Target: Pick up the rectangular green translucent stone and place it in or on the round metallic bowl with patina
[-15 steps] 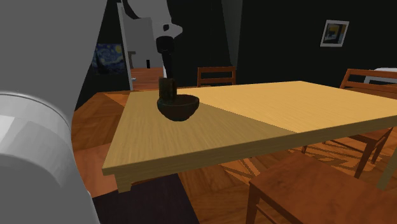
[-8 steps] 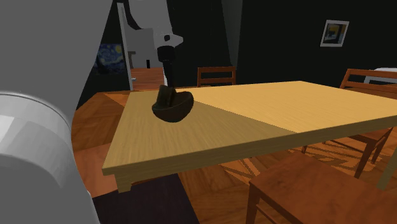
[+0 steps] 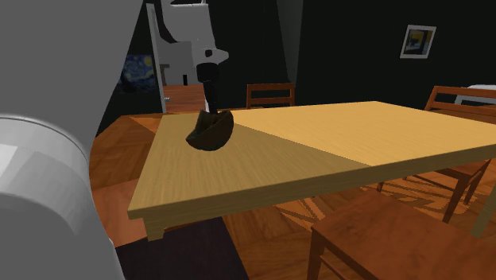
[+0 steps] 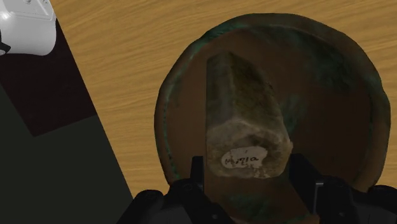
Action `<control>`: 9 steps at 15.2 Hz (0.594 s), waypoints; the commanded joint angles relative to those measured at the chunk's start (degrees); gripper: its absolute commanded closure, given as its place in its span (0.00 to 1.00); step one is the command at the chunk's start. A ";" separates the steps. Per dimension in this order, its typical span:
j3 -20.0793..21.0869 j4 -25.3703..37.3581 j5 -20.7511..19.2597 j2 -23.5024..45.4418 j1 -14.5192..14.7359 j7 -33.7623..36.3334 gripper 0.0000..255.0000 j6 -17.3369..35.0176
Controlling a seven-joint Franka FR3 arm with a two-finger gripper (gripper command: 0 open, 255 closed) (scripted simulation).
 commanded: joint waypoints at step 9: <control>-0.02 2.28 0.03 0.30 0.90 -0.13 0.00 -1.95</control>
